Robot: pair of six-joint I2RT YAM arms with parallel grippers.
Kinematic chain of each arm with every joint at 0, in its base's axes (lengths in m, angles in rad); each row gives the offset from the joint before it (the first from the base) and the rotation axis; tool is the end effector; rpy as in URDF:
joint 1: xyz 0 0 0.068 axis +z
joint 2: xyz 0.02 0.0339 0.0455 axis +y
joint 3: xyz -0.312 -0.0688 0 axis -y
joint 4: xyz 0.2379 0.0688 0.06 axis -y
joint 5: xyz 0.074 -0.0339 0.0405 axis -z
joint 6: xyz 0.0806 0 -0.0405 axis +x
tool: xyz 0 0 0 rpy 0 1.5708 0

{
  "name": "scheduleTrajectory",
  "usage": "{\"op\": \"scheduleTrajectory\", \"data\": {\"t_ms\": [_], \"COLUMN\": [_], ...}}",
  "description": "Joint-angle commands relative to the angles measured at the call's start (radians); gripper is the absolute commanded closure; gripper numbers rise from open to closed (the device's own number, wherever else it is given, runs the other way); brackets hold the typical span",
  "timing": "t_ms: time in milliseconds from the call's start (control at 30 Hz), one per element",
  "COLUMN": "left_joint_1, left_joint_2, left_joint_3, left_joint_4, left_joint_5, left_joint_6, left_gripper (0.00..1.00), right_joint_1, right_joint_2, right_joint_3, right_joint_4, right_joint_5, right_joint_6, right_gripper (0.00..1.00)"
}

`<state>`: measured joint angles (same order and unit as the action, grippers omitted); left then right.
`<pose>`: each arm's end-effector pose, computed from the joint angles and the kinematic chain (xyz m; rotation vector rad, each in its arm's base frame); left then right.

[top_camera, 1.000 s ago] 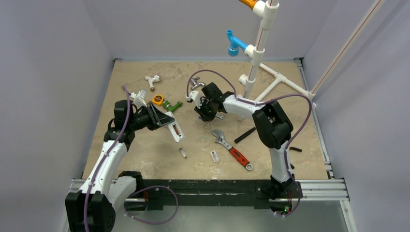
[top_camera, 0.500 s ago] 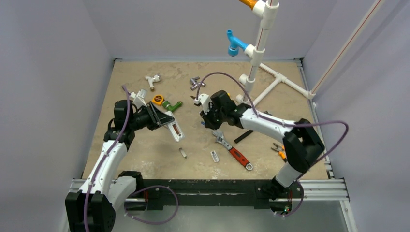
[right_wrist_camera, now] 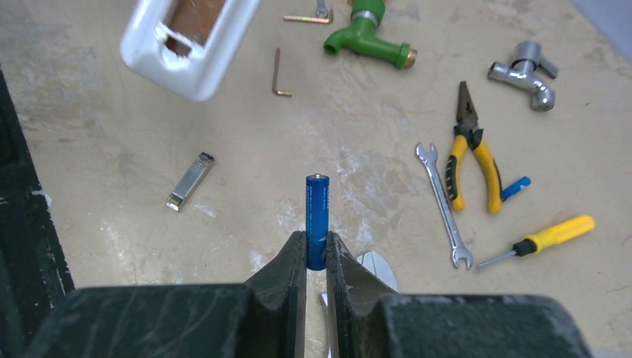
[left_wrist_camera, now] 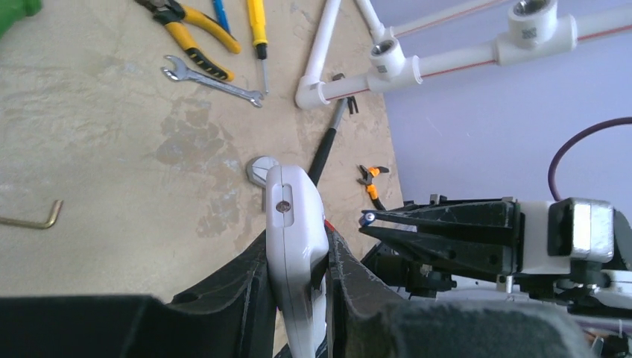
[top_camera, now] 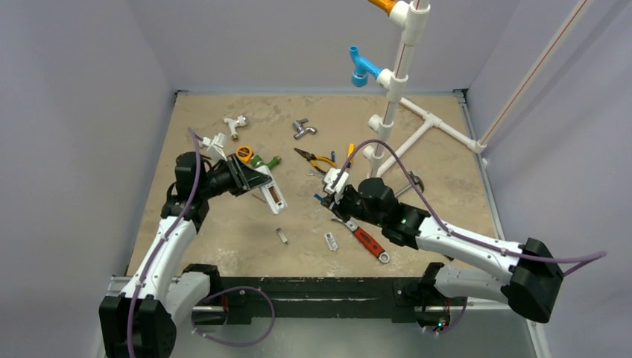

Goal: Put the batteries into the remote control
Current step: Load the battery into the remote control.

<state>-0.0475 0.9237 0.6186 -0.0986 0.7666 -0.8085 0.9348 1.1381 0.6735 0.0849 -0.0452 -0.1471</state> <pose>0.1954 -0.0653 0.2963 -0.2507 2.0742 -1.2940 0.1588 0.2212 0.2865 -1.0521 1.6921 0.5596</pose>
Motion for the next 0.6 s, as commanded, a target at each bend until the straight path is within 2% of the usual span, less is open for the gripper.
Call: {"op": "scheduleTrajectory", "data": {"t_ms": [0, 133, 200, 367, 567], "left_joint_1": [-0.085, -0.218, -0.250, -0.269, -0.280], "left_joint_2": [0.007, 0.038, 0.054, 0.069, 0.070], "left_joint_3": [0.033, 0.074, 0.075, 0.077, 0.086], "left_joint_4": [0.136, 0.163, 0.215, 0.305, 0.388], "left_joint_5": [0.033, 0.019, 0.027, 0.062, 0.110], "left_joint_6": [0.008, 0.044, 0.029, 0.003, -0.003], "left_gripper": [1.00, 1.00, 1.00, 1.00, 1.00], "right_joint_1": [-0.001, -0.001, 0.000, -0.001, -0.001], "right_joint_2": [-0.127, -0.259, -0.330, -0.463, -0.497], "right_joint_3": [0.036, 0.014, -0.030, -0.108, -0.101], "right_joint_4": [-0.021, -0.028, -0.006, 0.064, 0.032], "right_joint_5": [-0.014, -0.098, -0.164, -0.224, -0.287], "right_joint_6": [-0.022, -0.086, -0.139, -0.195, -0.272], "right_gripper": [1.00, 1.00, 1.00, 1.00, 1.00]}}
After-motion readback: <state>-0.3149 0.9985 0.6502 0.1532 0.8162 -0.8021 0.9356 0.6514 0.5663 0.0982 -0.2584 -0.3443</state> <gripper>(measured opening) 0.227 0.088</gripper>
